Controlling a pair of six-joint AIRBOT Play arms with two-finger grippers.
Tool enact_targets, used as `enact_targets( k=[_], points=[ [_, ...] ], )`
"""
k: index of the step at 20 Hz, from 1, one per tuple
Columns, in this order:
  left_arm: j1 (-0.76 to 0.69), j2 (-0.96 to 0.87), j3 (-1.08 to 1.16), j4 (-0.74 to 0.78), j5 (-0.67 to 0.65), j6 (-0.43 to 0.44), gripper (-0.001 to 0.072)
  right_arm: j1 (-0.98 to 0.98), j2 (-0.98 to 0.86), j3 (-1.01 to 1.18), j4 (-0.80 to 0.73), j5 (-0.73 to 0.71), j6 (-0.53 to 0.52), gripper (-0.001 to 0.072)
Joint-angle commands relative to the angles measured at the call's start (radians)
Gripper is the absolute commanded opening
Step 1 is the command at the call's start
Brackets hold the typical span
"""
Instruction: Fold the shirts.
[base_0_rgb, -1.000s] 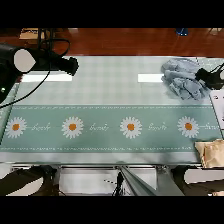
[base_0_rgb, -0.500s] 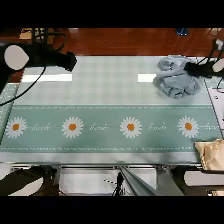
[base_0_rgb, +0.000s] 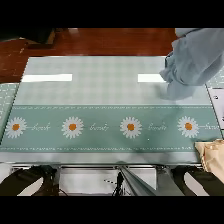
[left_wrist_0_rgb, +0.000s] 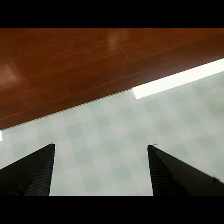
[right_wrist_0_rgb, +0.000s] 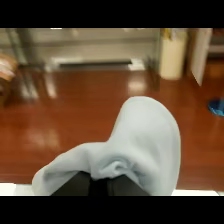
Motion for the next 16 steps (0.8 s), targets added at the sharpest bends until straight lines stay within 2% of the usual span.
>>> enact_targets(
  k=[1,4,7,9,13,14,15,16],
  points=[
    [-0.001,0.087,0.021,0.000,-0.163,0.000,0.0679,0.094,0.134,0.003,0.041,0.076,-0.012,0.0037],
    [0.000,0.098,0.018,0.000,-0.353,-0.026,0.0678,0.181,0.082,0.003,0.041,0.256,-0.012,0.0037],
    [0.000,0.097,-0.019,0.000,-0.424,-0.026,0.0678,0.340,-0.079,0.002,0.042,0.364,-0.011,0.0037],
    [0.000,0.097,-0.048,0.001,-0.423,-0.026,0.0678,0.484,-0.219,0.002,0.041,0.339,-0.011,0.0037],
    [0.000,0.097,-0.117,0.001,-0.423,-0.026,0.0678,0.757,-0.503,0.002,0.100,0.172,-0.011,0.0039],
    [0.000,0.097,-0.141,0.001,-0.423,-0.026,0.0678,0.804,-0.554,0.002,0.101,0.132,-0.011,0.0098],
    [0.000,0.097,-0.168,0.000,-0.423,-0.027,0.0678,0.836,-0.594,0.002,0.089,0.103,-0.011,0.0351],
    [0.000,0.097,-0.203,0.000,-0.422,-0.043,0.0678,0.846,-0.613,0.002,0.079,0.093,-0.011,0.0525]
  ],
)
